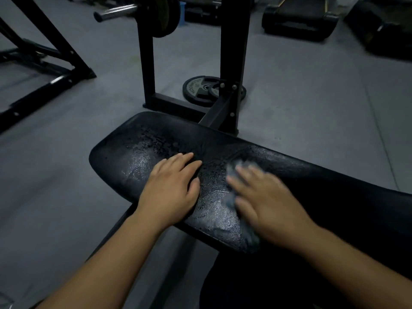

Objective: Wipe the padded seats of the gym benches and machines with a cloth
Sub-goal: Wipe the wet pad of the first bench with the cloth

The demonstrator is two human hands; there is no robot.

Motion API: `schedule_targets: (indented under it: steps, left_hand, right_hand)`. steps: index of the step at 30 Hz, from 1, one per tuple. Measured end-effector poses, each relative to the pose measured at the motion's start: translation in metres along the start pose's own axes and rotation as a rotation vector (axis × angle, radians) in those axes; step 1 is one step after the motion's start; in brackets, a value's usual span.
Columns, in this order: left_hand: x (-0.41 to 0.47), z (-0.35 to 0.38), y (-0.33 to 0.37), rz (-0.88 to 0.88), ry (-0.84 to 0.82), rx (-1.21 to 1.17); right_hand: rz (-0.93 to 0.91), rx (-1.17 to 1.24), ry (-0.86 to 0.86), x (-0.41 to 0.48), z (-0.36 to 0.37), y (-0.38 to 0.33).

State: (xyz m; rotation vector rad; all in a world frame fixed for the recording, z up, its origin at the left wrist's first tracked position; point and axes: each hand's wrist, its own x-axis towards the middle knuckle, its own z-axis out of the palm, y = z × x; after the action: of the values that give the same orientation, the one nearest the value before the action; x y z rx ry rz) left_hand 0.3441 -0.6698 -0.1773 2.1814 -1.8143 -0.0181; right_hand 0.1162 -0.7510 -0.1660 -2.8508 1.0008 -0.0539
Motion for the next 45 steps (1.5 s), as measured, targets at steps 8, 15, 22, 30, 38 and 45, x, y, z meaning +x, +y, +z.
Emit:
schedule_targets:
  steps: [8, 15, 22, 30, 38, 45]
  left_hand:
    - [0.000, -0.001, -0.009, 0.013, 0.017, -0.056]
    - [-0.009, -0.006, -0.017, -0.048, 0.034, 0.014]
    - [-0.010, -0.005, -0.022, -0.041, 0.041, -0.050]
    - [-0.012, -0.010, -0.027, -0.057, 0.029, -0.094]
    - [-0.008, -0.013, -0.041, -0.097, 0.045, -0.166]
    - [-0.010, -0.016, -0.054, -0.124, 0.036, -0.056]
  right_hand:
    - [-0.143, -0.016, 0.029, 0.001, 0.010, -0.049]
    - [0.230, -0.042, 0.028, 0.087, 0.004, 0.005]
    - [-0.218, 0.000, 0.017, 0.021, 0.005, -0.044]
    - [0.220, -0.058, 0.040, 0.116, 0.008, -0.025]
    - [-0.115, -0.014, 0.000, 0.052, 0.005, -0.026]
    - [-0.129, -0.025, 0.029, 0.076, 0.012, -0.074]
